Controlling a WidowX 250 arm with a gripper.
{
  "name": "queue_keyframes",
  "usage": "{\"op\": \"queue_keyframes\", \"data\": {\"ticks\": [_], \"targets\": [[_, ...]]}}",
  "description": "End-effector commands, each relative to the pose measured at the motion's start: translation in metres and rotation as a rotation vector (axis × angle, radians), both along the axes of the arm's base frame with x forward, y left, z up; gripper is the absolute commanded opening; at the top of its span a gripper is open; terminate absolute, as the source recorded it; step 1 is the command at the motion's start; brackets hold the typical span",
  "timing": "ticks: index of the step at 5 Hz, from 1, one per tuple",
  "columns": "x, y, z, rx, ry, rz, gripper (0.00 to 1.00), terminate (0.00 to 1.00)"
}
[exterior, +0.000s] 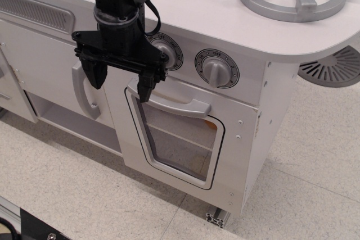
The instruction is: Open oven
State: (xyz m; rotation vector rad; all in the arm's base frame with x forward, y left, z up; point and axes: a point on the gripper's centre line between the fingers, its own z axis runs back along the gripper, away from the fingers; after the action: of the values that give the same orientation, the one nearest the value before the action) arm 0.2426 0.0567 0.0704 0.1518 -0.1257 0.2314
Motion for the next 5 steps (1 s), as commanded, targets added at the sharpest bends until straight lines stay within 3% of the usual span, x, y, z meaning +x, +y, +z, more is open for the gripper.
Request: {"op": "queue_keyframes", "data": {"ticks": [1,3,4,5], "targets": [[0.000,0.000,0.000,0.000,0.000,0.000,1.00,0.00],[0.009,0.017,-0.006,-0.083,-0.080,0.499,1.00,0.00],[0.007,0.029,-0.025,-0.112,-0.167,0.745,1.00,0.00],[0.003,0.039,-0.050,-0.215,-0.192,0.998,1.00,0.00]]}}
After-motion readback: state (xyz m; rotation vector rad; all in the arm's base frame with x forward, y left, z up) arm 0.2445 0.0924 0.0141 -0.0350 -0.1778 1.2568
